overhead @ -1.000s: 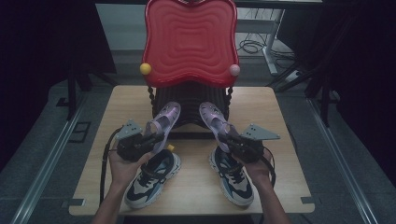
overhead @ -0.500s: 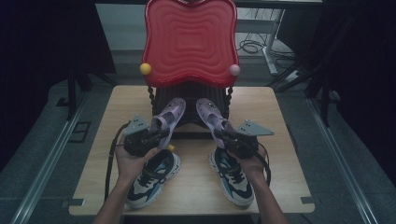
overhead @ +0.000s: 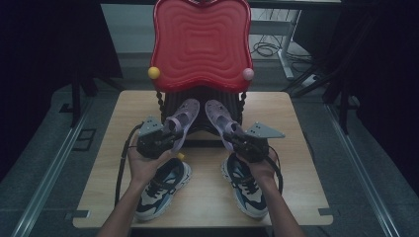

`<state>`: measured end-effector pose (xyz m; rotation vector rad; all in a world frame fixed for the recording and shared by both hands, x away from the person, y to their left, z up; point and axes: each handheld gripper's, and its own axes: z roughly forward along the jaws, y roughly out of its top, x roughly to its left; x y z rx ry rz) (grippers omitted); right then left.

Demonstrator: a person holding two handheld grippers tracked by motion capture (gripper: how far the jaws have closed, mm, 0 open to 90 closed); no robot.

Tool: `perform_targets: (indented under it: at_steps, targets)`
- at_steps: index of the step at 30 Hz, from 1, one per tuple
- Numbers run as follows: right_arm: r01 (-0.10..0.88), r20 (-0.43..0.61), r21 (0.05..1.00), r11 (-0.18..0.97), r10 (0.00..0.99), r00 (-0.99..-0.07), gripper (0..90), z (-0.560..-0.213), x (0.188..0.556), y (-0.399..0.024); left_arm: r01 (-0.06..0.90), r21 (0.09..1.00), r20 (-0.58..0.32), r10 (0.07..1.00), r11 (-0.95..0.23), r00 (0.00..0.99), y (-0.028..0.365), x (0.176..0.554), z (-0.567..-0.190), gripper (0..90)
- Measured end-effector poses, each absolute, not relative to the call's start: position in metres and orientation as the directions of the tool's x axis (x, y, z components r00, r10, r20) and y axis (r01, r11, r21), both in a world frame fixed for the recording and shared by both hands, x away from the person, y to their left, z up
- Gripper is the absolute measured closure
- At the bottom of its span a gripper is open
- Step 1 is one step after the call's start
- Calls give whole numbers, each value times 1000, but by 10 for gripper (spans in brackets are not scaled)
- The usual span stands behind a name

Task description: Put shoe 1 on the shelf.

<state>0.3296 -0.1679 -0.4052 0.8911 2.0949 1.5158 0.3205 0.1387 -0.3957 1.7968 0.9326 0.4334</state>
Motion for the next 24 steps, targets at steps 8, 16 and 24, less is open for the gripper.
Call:
perform_targets:
  at_steps: [8, 16, 24]
  targets:
    - [254, 43, 947, 195, 708, -705, 863, -402, 339, -160, 394, 905, -131, 775, -162, 619, 139, 330, -398, 871]
    - [248, 32, 948, 198, 717, -696, 863, -399, 345, -150, 373, 912, -107, 779, -171, 618, 133, 337, -394, 870]
    - [245, 29, 951, 187, 737, -675, 863, -401, 353, -145, 360, 918, -93, 791, -168, 604, 130, 345, -395, 870]
